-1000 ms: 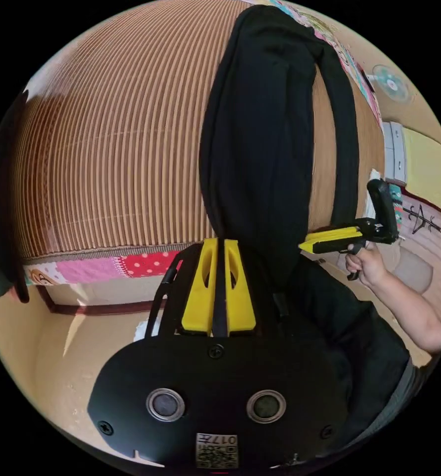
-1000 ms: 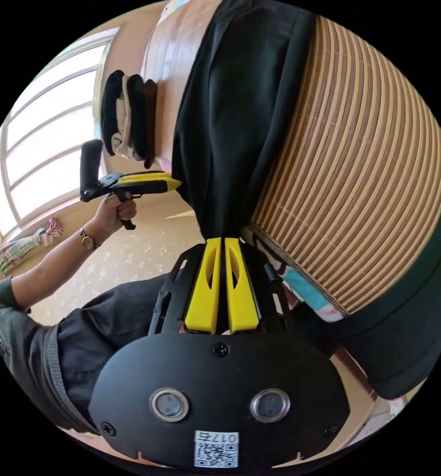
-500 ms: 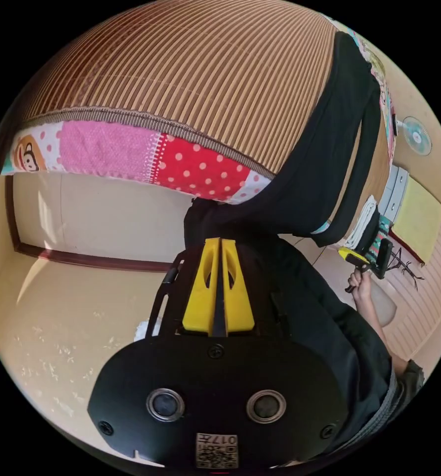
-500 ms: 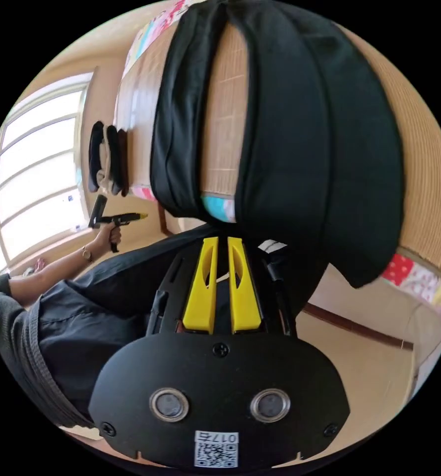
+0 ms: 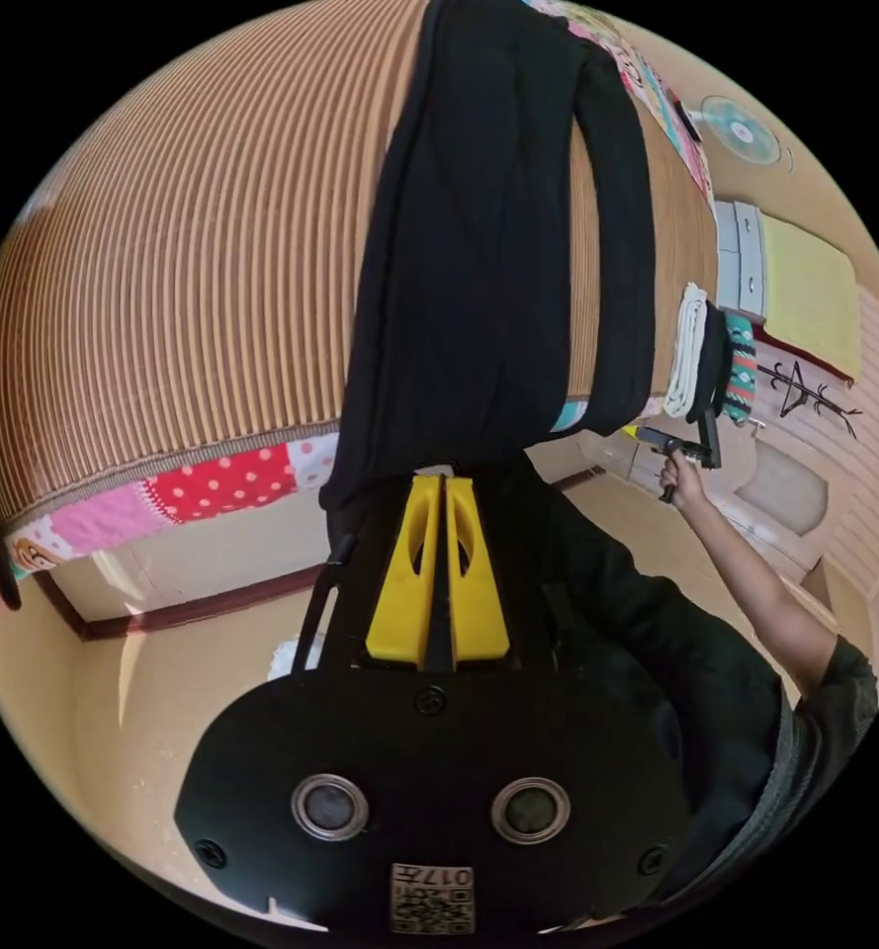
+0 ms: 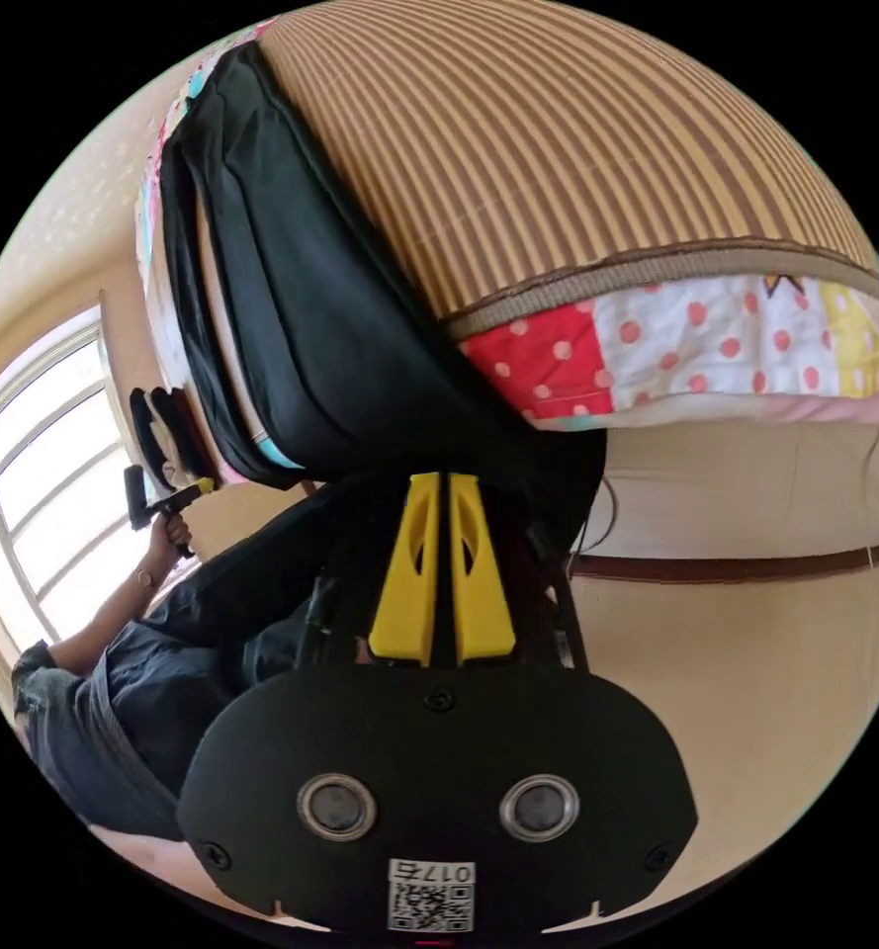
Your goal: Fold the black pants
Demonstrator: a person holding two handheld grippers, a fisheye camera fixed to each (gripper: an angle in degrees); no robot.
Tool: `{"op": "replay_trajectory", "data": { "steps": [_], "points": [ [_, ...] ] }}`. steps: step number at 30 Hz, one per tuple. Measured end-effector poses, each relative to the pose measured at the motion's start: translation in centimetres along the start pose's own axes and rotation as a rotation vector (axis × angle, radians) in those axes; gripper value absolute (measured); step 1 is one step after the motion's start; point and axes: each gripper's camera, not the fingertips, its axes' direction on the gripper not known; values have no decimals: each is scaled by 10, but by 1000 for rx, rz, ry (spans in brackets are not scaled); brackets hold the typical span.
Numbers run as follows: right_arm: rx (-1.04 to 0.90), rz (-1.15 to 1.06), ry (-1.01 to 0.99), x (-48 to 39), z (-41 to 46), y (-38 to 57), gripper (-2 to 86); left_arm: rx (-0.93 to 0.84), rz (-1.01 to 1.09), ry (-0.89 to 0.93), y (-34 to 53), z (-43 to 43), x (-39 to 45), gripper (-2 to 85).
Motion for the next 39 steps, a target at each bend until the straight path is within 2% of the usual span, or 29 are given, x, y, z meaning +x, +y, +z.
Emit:
{"op": "replay_trajectory", "data": {
  "steps": [4,9,11,14,22,26,31,34,39],
  "points": [
    [65,-129,-43,-41,-23,57,16,33,72,92,-6,-11,19,-6],
    [126,-49,106,-39,-49,94,37,36,193,98,-9,-10,51,-6],
    [128,9,125,-25,-56,87,91,29,198,126,-8,-3,54,-6],
    [168,81,133,-7,-66,70,133,30,162,189,-3,5,48,-6],
    [192,218,-60,46,-64,65,124,74,-43,300,25,12,-4,-8],
    [225,45,-155,27,-73,105,50,118,-91,365,30,12,-21,-9],
    [296,-207,-438,-27,-89,163,38,120,-26,368,21,17,-4,-5],
    [274,-277,-432,-74,-91,183,36,99,83,362,10,21,37,12],
    [164,-397,-286,-159,-72,181,34,36,303,350,-15,38,140,88]
  ]
}}
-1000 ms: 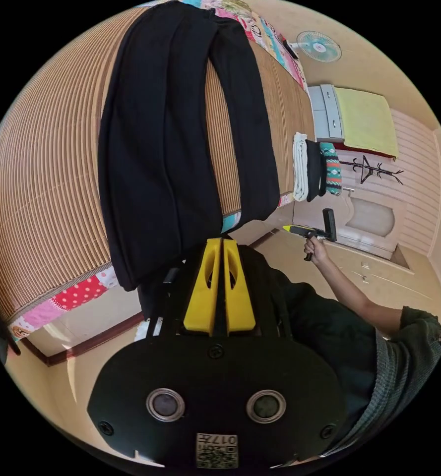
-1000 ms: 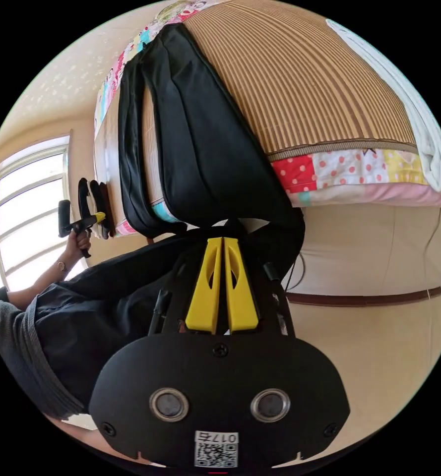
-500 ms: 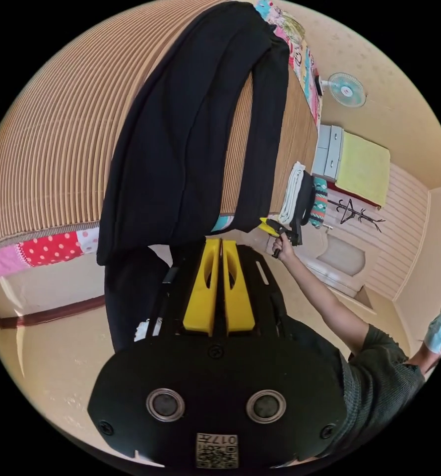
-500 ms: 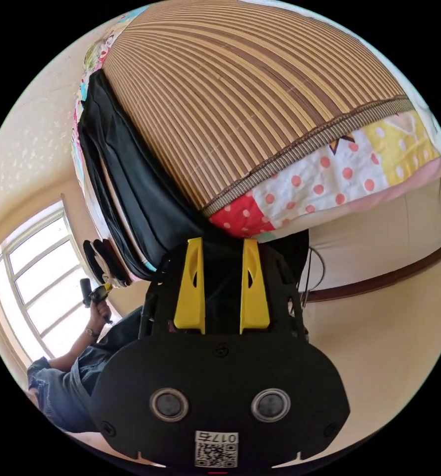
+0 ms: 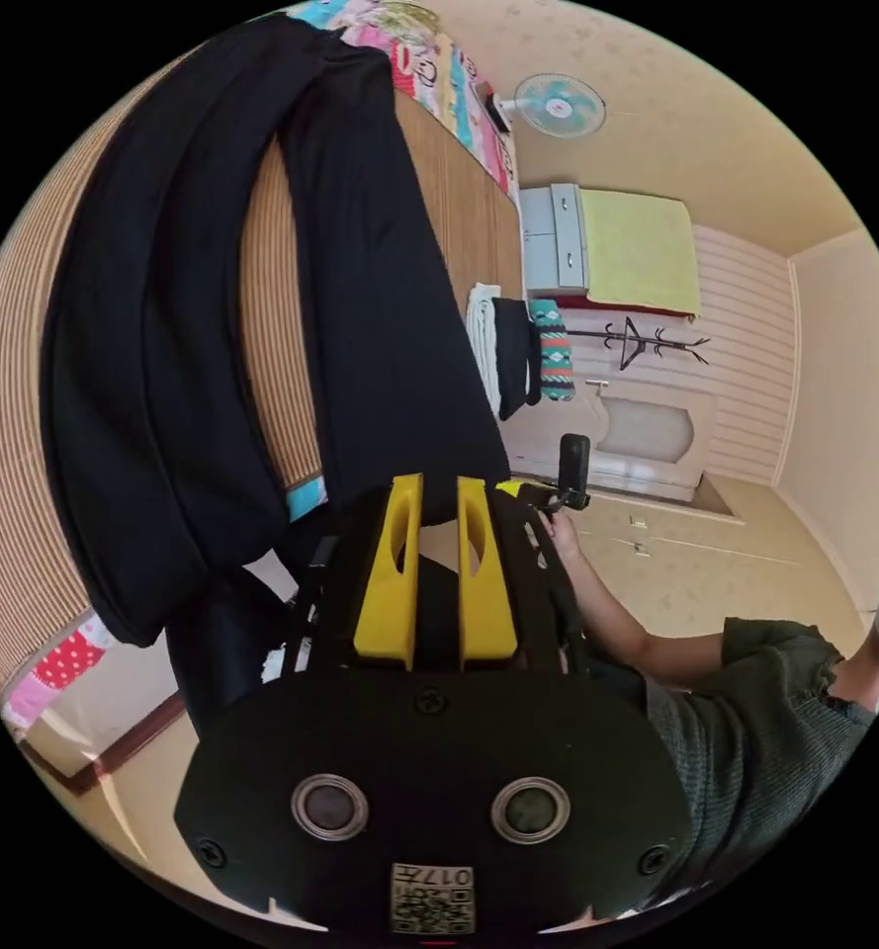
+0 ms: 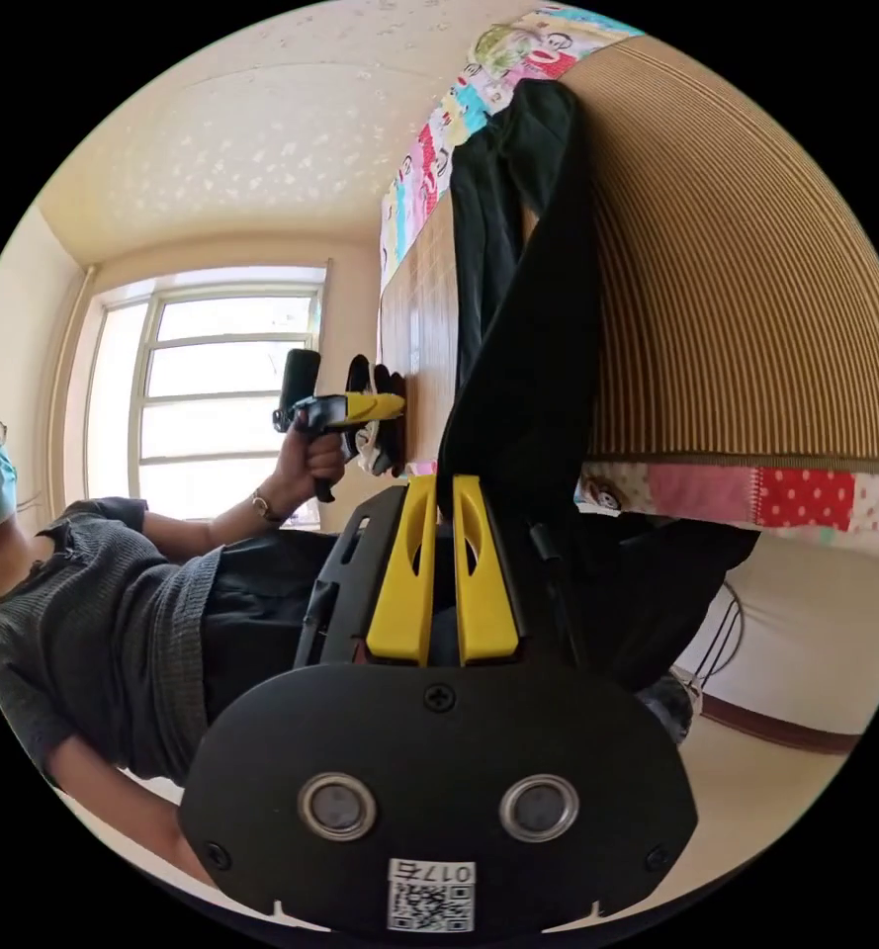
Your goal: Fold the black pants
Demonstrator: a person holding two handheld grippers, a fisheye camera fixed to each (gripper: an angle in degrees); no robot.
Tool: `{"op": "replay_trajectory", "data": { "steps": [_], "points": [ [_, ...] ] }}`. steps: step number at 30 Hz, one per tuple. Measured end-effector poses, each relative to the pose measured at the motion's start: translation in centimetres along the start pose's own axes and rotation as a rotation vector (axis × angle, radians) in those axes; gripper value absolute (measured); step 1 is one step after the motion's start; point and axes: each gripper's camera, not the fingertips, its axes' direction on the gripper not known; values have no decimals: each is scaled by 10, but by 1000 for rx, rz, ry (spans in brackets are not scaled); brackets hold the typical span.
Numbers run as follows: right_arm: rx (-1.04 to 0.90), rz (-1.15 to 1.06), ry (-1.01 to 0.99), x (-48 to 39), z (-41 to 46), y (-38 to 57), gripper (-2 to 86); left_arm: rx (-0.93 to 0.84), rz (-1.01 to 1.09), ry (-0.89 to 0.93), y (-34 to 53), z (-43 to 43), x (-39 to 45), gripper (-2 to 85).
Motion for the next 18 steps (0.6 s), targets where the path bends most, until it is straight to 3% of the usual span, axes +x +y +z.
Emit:
{"op": "replay_trajectory", "data": {
  "steps": [5,7,10,12,14,16,18],
  "points": [
    [-219,-164,94,-54,72,-39,31,-26,61,-147,-40,37,46,149],
    [-280,-219,84,-63,91,-48,30,-79,20,-246,-50,55,47,139],
    [-485,-312,93,-59,118,-54,26,-84,-95,-365,-49,70,34,58],
    [-657,-358,112,-40,126,-51,23,-30,-81,-312,-37,71,24,12],
    [-768,-318,254,6,116,-55,19,19,-105,-274,-28,68,15,1],
    [-770,-199,313,49,95,-81,23,46,-147,-264,-20,66,5,-4],
    [-707,-115,235,87,66,-126,29,96,-207,-239,-13,65,-6,-7]
  ]
}}
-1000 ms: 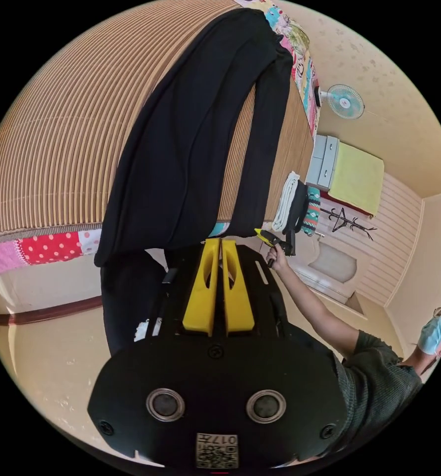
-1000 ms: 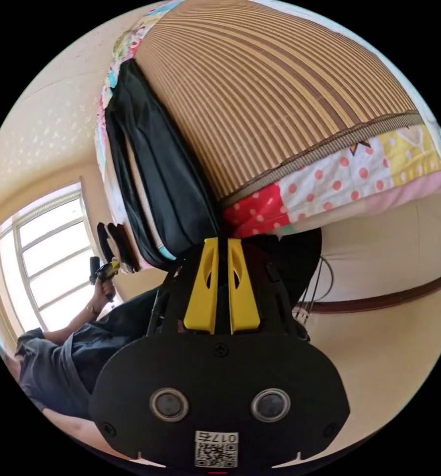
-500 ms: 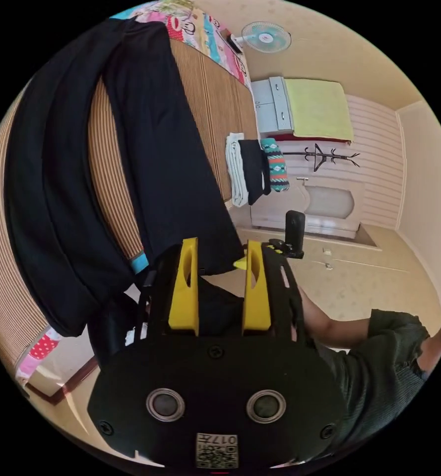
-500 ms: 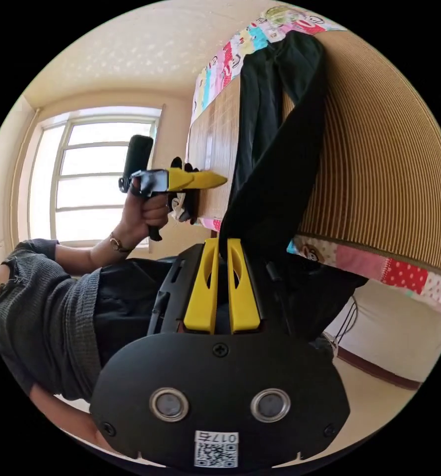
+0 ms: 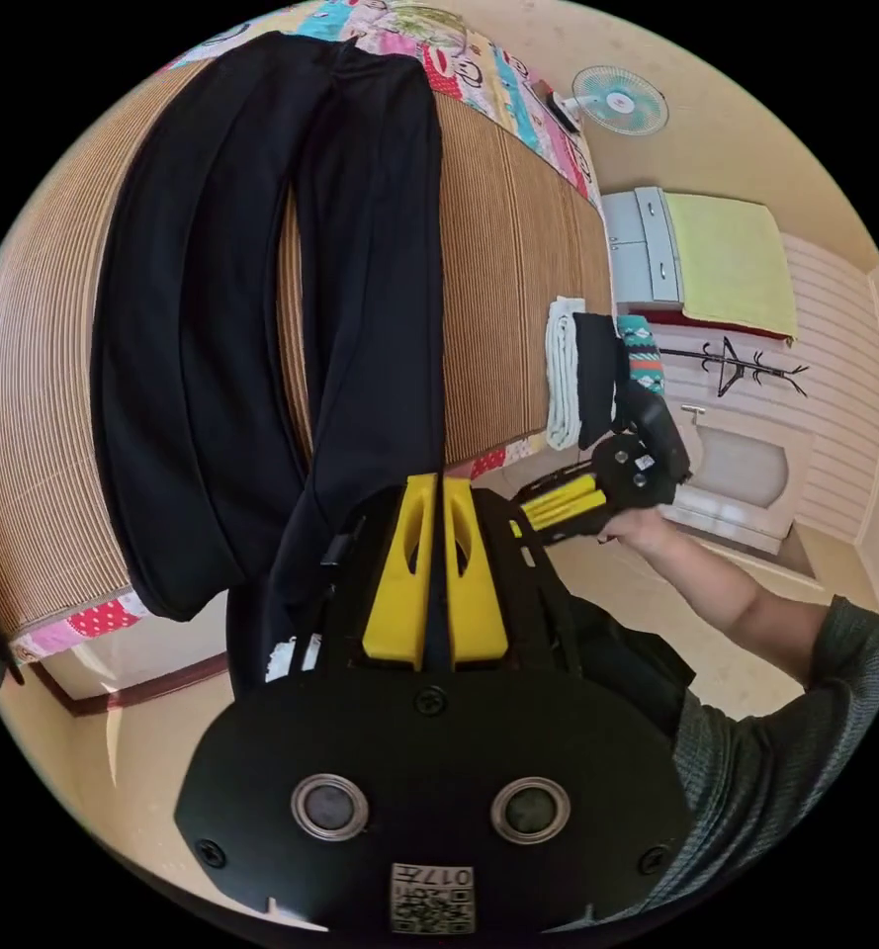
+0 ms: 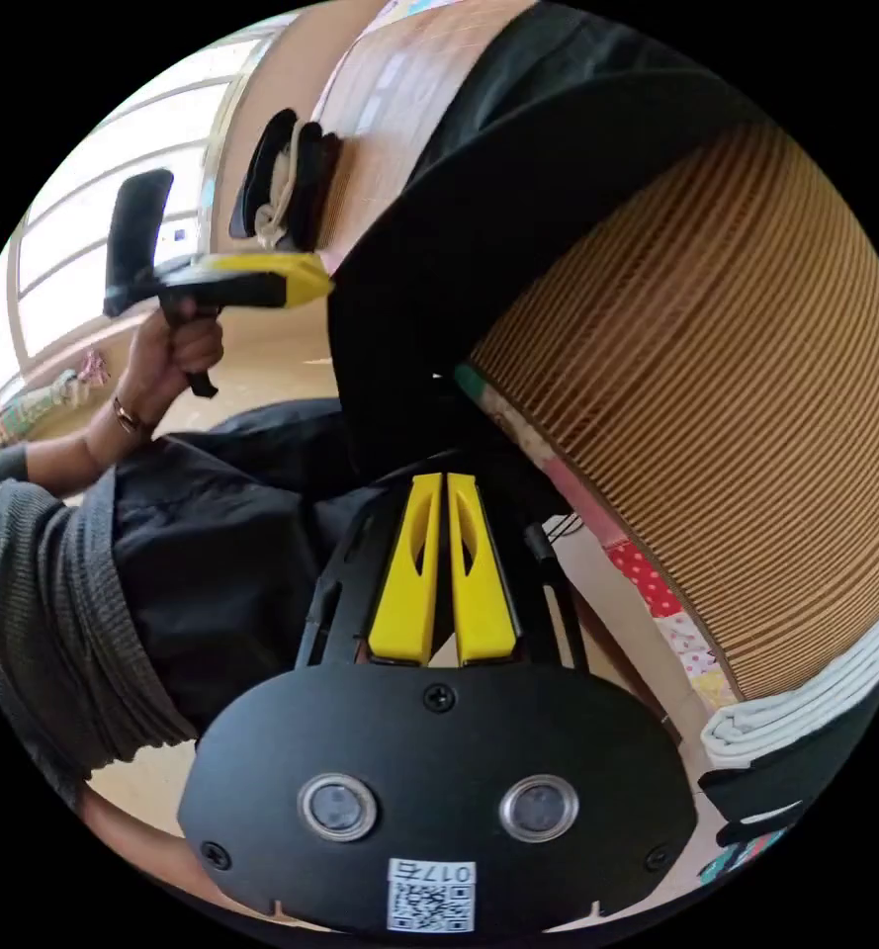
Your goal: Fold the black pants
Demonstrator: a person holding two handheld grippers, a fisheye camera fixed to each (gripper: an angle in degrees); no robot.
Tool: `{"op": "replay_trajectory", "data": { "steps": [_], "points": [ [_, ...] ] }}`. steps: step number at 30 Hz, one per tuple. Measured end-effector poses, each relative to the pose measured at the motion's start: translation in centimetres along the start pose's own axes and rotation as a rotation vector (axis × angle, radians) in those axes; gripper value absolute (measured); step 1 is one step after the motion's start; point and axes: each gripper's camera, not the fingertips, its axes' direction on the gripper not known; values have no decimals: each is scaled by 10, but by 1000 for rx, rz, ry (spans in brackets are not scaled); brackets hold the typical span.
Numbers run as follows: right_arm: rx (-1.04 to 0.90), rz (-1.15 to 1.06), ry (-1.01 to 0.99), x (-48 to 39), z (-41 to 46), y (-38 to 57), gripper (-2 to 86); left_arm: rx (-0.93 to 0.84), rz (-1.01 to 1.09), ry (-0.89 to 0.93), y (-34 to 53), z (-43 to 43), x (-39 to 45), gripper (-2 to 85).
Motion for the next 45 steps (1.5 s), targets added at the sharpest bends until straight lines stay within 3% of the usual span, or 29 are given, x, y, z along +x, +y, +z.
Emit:
{"op": "replay_trajectory", "data": {
  "steps": [4,7,10,15,20,23,25,29,32,34,37,40,45],
  "points": [
    [290,132,-169,115,-118,-73,72,60,-90,52,9,6,-11,-8],
    [511,216,-162,177,-190,-142,142,107,-128,106,17,15,-15,-9],
    [678,293,-144,218,-242,-205,156,100,-155,115,24,28,-15,-9],
    [598,449,-32,247,-247,-286,113,133,-175,98,40,44,-15,-9],
    [630,349,105,224,-217,-282,110,189,-162,-53,29,43,-8,4],
    [604,281,154,220,-186,-256,96,194,-114,-98,0,48,-1,72],
    [606,285,115,228,-168,-237,81,139,-101,-127,-27,60,3,111],
    [669,327,-3,259,-143,-193,65,-35,-81,-395,-85,117,11,165],
    [670,402,-12,283,-134,-174,72,-225,-88,-457,-103,172,-6,131],
    [689,414,-34,294,-136,-166,80,-207,-73,-515,-101,171,-11,96],
    [766,382,-83,307,-150,-157,87,-214,-116,-392,-97,151,-30,53],
    [822,397,-114,326,-171,-163,95,-126,-102,-66,-71,119,-58,24],
    [828,391,-118,362,-201,-206,118,94,109,493,4,38,-92,16]
  ]
}}
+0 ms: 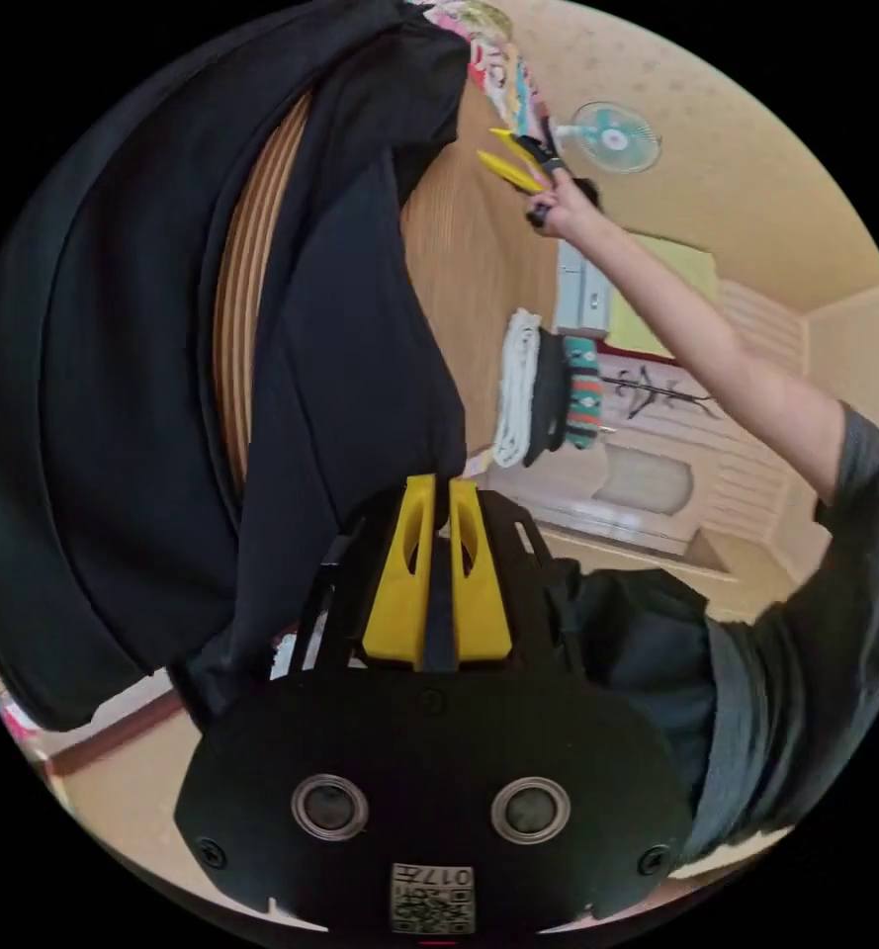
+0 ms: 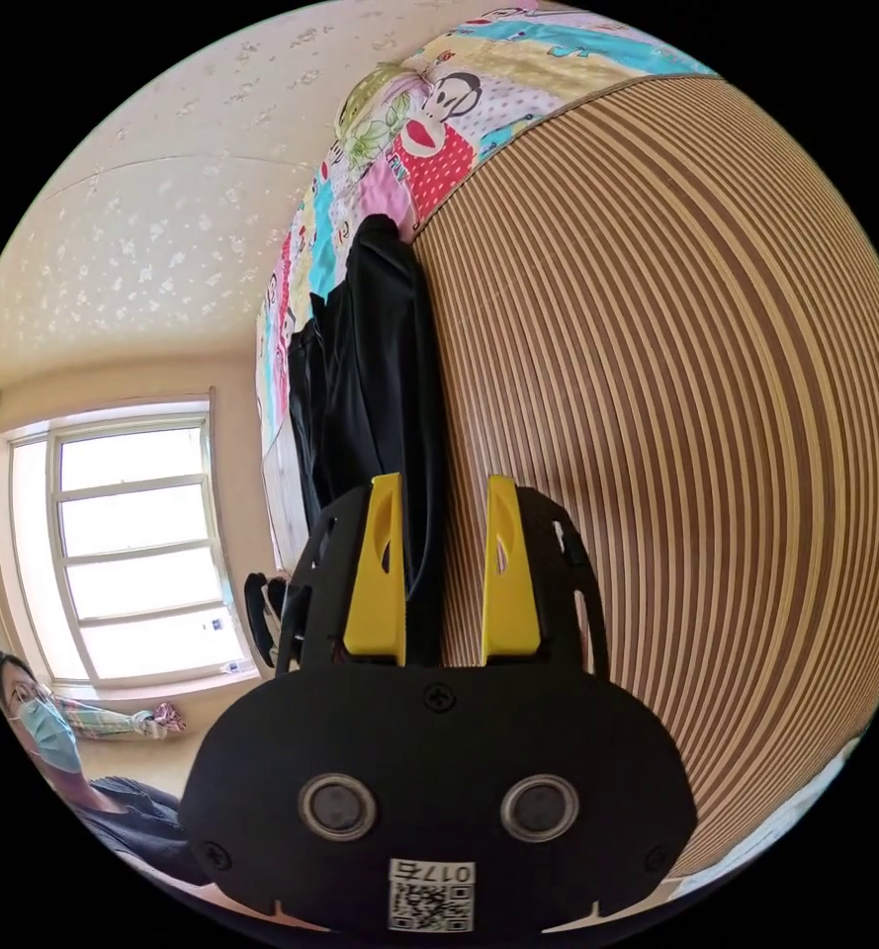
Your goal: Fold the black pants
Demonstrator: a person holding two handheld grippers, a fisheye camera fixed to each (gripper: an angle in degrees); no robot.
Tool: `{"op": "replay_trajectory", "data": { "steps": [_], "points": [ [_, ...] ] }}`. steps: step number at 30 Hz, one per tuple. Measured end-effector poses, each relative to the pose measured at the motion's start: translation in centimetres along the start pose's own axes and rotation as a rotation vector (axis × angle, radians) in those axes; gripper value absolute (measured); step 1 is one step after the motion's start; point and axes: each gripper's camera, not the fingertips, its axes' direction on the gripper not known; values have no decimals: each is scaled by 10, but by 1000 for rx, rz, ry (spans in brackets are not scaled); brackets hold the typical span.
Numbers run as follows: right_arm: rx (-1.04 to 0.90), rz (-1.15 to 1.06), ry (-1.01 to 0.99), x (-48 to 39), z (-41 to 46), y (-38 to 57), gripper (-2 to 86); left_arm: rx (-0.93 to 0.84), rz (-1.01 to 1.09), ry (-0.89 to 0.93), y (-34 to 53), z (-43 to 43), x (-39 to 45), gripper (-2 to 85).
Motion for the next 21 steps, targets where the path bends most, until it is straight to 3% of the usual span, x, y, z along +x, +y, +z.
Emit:
{"op": "replay_trajectory", "data": {
  "steps": [3,9,11,14,17,21],
  "points": [
    [-3,-35,-35,2,19,-33,111,130,73,167,36,-54,5,19],
    [77,-90,-63,-33,41,-58,52,305,-3,230,80,-113,-21,20],
    [120,-223,136,-102,43,-55,38,326,-45,180,88,-125,-27,19],
    [78,-458,285,-204,74,-50,30,345,-53,157,97,-140,-26,19],
    [21,-610,268,-285,121,-49,25,343,-41,129,106,-151,-20,21],
    [-118,-552,148,-318,189,-62,21,425,-78,99,127,-181,-33,28]
  ]
}}
